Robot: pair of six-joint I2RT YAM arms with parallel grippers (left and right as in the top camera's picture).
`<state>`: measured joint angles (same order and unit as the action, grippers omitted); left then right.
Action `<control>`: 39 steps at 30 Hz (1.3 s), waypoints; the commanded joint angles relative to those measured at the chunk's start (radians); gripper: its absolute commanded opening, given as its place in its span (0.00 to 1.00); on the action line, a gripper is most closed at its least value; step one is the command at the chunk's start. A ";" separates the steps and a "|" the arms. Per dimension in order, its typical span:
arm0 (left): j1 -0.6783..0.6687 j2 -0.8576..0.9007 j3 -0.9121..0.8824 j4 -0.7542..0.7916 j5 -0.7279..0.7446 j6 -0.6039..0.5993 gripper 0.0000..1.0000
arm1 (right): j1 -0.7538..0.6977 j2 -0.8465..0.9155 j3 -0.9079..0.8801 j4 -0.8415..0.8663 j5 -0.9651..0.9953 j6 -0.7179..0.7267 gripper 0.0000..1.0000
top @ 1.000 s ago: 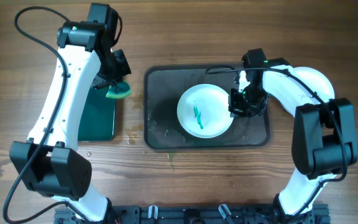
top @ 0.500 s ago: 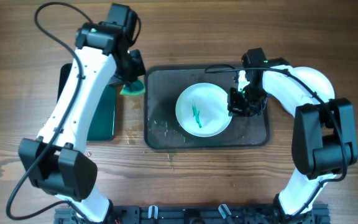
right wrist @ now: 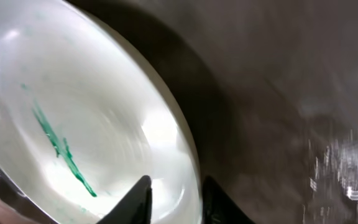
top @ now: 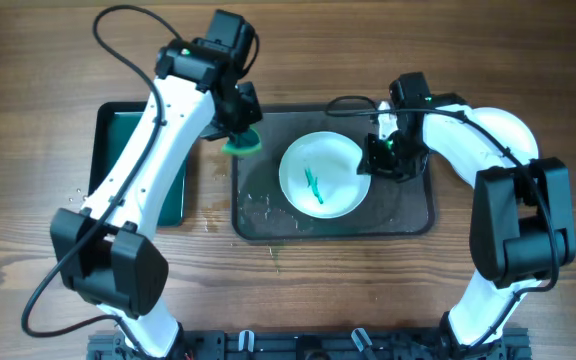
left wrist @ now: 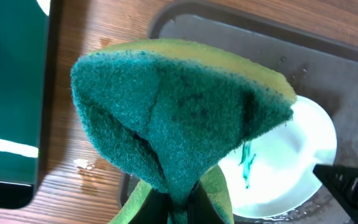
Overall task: Clean dirty plates on tray and stack at the side
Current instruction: 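Bring the sponge with the left gripper onto the held plate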
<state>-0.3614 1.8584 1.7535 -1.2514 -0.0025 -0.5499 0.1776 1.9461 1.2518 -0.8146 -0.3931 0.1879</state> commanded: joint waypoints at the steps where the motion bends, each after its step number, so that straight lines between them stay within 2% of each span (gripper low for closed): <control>1: -0.002 0.037 0.011 0.003 0.029 -0.035 0.04 | -0.022 -0.005 0.018 0.056 0.053 -0.154 0.38; 6: -0.002 0.044 -0.005 0.008 0.032 -0.035 0.04 | -0.022 -0.004 0.016 0.070 0.080 -0.214 0.36; 10: -0.002 0.044 -0.007 0.011 0.032 -0.035 0.04 | -0.021 0.004 0.016 0.082 0.074 -0.211 0.25; 15: -0.002 0.044 -0.007 0.011 0.032 -0.035 0.04 | -0.017 0.037 -0.006 0.113 0.026 -0.211 0.17; 18: -0.002 0.044 -0.007 0.011 0.032 -0.035 0.04 | -0.017 0.048 -0.015 0.126 -0.011 -0.197 0.04; 23: -0.003 0.046 -0.009 0.011 0.040 -0.035 0.04 | -0.017 0.048 -0.016 0.128 -0.029 -0.082 0.04; 27: -0.018 0.046 -0.034 0.036 0.041 -0.044 0.04 | 0.001 0.048 -0.018 0.114 -0.103 0.068 0.04; 31: -0.042 0.050 -0.069 0.078 0.059 -0.065 0.04 | 0.053 0.047 -0.037 0.124 -0.096 0.129 0.04; 39: -0.096 0.064 -0.175 0.181 0.073 -0.079 0.04 | 0.130 0.048 -0.154 0.269 -0.098 0.261 0.04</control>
<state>-0.4366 1.8999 1.6287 -1.1049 0.0528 -0.5995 0.2829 1.9747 1.1698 -0.5774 -0.4923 0.3603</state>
